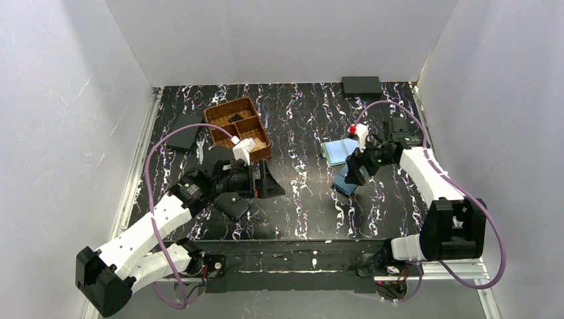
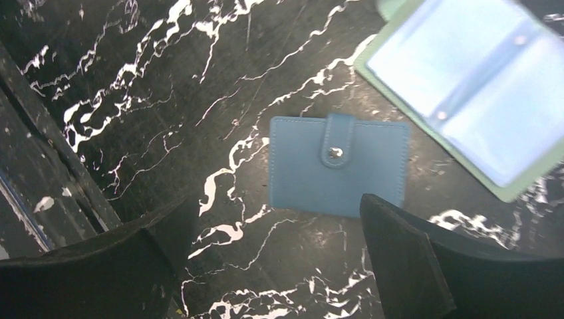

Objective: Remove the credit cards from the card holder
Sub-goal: Open the card holder at the center of the board.

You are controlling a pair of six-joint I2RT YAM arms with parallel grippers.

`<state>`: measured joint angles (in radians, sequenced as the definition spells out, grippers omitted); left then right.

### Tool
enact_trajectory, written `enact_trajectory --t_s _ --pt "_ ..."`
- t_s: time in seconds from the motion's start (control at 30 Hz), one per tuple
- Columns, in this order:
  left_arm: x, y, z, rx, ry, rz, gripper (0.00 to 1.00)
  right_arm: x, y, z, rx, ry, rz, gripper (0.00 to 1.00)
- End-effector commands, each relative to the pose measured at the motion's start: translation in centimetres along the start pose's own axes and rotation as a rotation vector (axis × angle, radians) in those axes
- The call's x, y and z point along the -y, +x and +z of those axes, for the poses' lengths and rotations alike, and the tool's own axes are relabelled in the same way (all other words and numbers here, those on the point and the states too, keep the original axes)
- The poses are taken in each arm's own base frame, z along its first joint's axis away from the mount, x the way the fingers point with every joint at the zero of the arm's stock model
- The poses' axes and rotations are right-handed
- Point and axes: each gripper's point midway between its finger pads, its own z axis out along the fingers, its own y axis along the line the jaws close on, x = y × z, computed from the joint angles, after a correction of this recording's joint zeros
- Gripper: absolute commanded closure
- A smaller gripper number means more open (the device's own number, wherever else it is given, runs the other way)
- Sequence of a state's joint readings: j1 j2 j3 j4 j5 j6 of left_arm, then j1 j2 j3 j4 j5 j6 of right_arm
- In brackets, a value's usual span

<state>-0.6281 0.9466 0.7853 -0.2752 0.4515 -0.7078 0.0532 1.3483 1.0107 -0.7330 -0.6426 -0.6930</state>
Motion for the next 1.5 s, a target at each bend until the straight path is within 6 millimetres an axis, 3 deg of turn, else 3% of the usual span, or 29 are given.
enact_trajectory --t_s 0.0,0.2,0.53,0.8,0.97,1.2,1.47 --pt "0.1 0.0 1.2 0.019 -0.009 0.059 0.01 1.1 0.3 1.7 -0.023 0.044 -0.047 0.0" --pt "-0.3 0.2 2.3 0.027 0.008 0.045 0.01 3.0 2.6 4.0 -0.146 0.074 -0.006 0.07" --pt "-1.3 1.0 2.8 0.022 -0.004 0.032 0.06 6.3 4.4 3.7 -0.138 0.133 0.089 0.11" --pt "-1.3 1.1 3.1 0.025 0.013 0.021 0.1 6.4 4.9 5.4 -0.151 0.047 0.167 0.22" --pt "-1.5 1.3 3.2 0.026 0.014 0.017 0.11 5.4 4.7 6.0 -0.134 -0.03 0.187 0.32" --pt "-1.4 1.3 3.8 0.027 0.042 0.002 0.14 2.9 4.7 7.3 -0.107 -0.197 0.231 0.58" --pt "-2.9 2.1 6.1 -0.003 -0.043 0.05 0.19 -2.8 4.4 9.8 -0.144 -0.343 0.146 0.8"
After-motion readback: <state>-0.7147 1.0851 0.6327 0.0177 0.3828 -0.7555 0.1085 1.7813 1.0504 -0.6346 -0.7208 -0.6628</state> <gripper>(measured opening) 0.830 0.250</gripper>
